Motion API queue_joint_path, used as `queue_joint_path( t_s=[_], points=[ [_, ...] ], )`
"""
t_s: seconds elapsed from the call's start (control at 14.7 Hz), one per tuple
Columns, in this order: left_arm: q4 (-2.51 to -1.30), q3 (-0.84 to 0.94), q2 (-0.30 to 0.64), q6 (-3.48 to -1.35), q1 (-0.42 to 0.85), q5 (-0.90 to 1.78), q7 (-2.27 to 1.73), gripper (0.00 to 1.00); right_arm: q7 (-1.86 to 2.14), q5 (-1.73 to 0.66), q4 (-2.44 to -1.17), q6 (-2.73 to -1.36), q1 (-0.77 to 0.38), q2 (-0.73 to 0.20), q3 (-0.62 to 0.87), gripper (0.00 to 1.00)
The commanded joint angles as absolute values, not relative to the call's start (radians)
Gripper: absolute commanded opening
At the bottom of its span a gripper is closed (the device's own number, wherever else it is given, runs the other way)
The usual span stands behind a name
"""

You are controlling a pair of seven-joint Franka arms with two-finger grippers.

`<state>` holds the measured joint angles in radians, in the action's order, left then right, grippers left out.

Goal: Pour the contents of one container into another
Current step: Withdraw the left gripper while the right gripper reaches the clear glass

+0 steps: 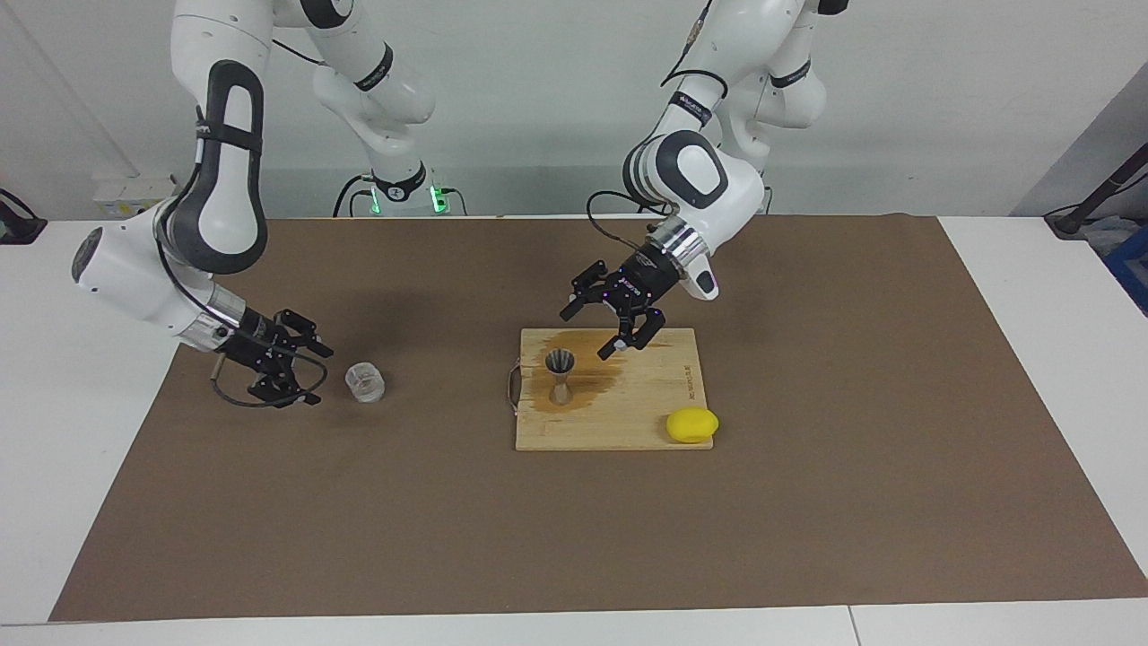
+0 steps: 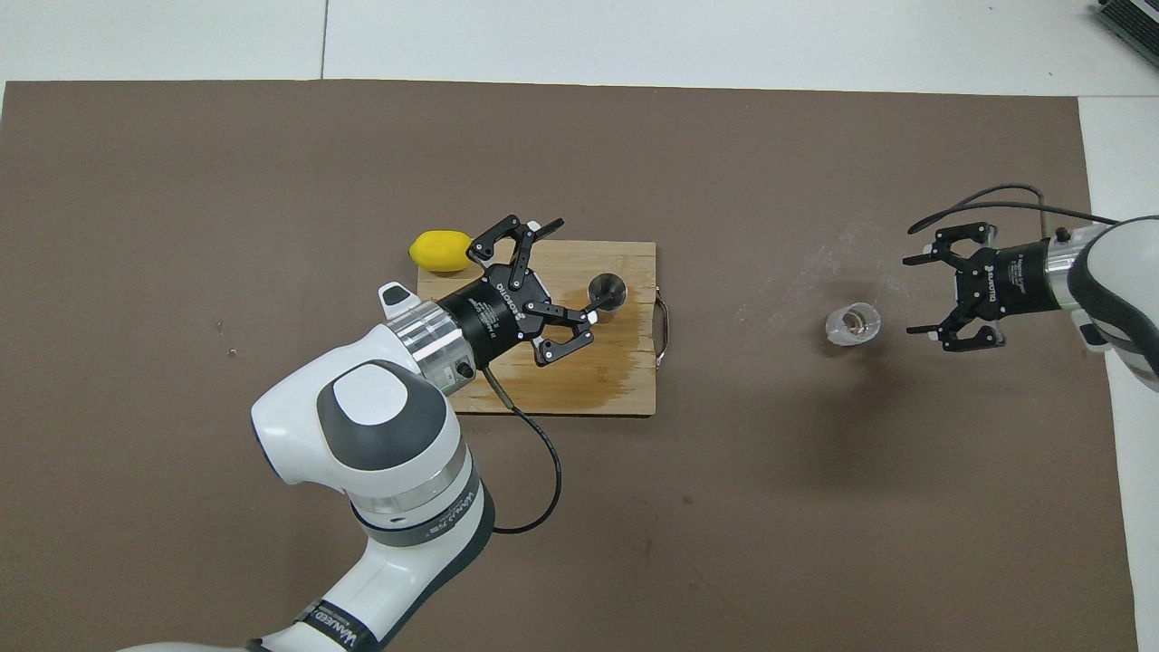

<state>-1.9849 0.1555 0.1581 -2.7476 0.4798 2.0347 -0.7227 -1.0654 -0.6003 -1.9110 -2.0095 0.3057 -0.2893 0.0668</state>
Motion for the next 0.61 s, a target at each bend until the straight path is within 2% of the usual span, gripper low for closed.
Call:
queue_joint_path(
  t_s=[0.0,0.14,0.34,0.54],
  points=[
    [-1.994,0.15,0.152,-2.668,0.445,1.9,-0.73,1.0,-1.062,-0.663,-1.965,-2.01,0.345,-0.282,0.078,0.94],
    [-1.994,0.149,0.152,-2.607,0.411,1.78,-0.729,1.0,-0.987,-0.719,-2.009,-2.017,0.365,-0.282,0.078,0.89],
    [-1.985,0.146,0.149,-2.489,0.341,1.596,-0.729,1.0,-0.896,-0.82,-2.025,-2.023,0.388,-0.334,0.078,0.88],
    [-1.961,0.146,0.155,-2.415,0.307,1.388,-0.73,1.0,-0.865,-0.868,-2.049,-2.026,0.388,-0.341,0.078,0.89]
  ],
)
